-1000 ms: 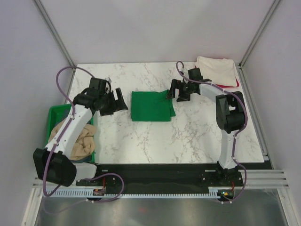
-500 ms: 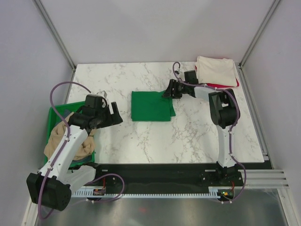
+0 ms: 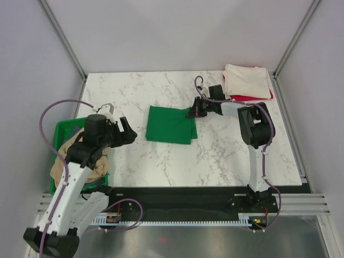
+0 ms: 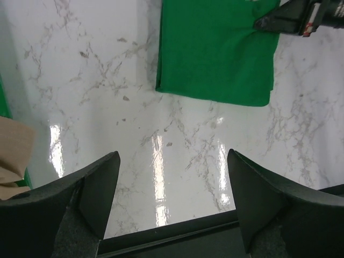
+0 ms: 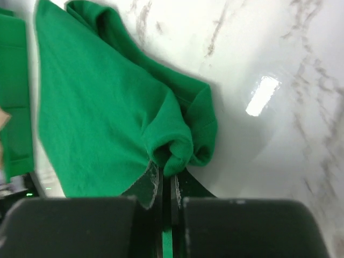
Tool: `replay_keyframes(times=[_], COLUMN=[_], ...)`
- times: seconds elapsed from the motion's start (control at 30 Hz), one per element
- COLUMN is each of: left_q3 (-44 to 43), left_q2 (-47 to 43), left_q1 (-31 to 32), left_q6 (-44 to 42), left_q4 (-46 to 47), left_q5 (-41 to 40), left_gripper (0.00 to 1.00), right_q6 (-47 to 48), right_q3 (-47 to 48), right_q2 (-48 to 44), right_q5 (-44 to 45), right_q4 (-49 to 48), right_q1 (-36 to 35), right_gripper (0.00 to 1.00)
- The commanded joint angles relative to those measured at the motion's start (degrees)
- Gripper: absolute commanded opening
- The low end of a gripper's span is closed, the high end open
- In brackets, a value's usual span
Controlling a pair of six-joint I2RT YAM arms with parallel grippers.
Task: Fold and stack the t-shirts
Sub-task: Neatly place the folded tshirt to the corner
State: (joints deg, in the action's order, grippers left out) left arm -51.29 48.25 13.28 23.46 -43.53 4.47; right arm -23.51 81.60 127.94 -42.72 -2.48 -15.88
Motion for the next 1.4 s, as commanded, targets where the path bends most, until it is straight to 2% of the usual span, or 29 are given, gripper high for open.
replay_keyframes(times=[0.0, 0.1, 0.27, 0.57, 0.7, 0.9, 1.17, 1.37], left_q3=[1.00, 2.51, 2.77, 2.86, 2.95, 3.03, 3.04, 2.95], left_q2=[-9.65, -13.61, -13.89, -13.62, -13.27, -13.36, -12.74, -11.78], left_q1=[0.08, 0.08, 0.08, 0.08, 0.08, 0.08, 0.08, -0.01], left_q6=[-1.58, -0.35, -0.52, -0.70, -0.79, -0.88, -0.79, -0.79], left_q4=[2.13, 2.75, 3.10, 3.10, 3.19, 3.10, 3.19, 3.01], left_q5=[-1.65, -3.68, -3.94, -3.06, -3.33, -3.94, -4.29, -4.21], left_gripper=[0.88, 0.89, 0.89, 0.89, 0.89, 0.89, 0.88, 0.88], right_q6=[15.30, 18.74, 23.06, 33.16, 35.90, 37.40, 39.59, 40.29], right_q3=[6.54, 7.69, 8.75, 12.70, 16.65, 19.90, 32.02, 34.50], right_q2=[-9.62, -16.57, -24.57, -29.59, -29.06, -29.24, -24.58, -22.21], right_q5=[14.19, 24.04, 39.09, 49.82, 52.74, 51.34, 53.44, 52.65], right_q4=[20.65, 26.73, 30.86, 30.35, 28.68, 23.31, 24.36, 24.63], right_q1=[0.05, 1.46, 3.83, 8.23, 8.85, 9.20, 9.38, 10.16], right_gripper=[0.00, 0.00, 0.00, 0.00, 0.00, 0.00, 0.00, 0.00])
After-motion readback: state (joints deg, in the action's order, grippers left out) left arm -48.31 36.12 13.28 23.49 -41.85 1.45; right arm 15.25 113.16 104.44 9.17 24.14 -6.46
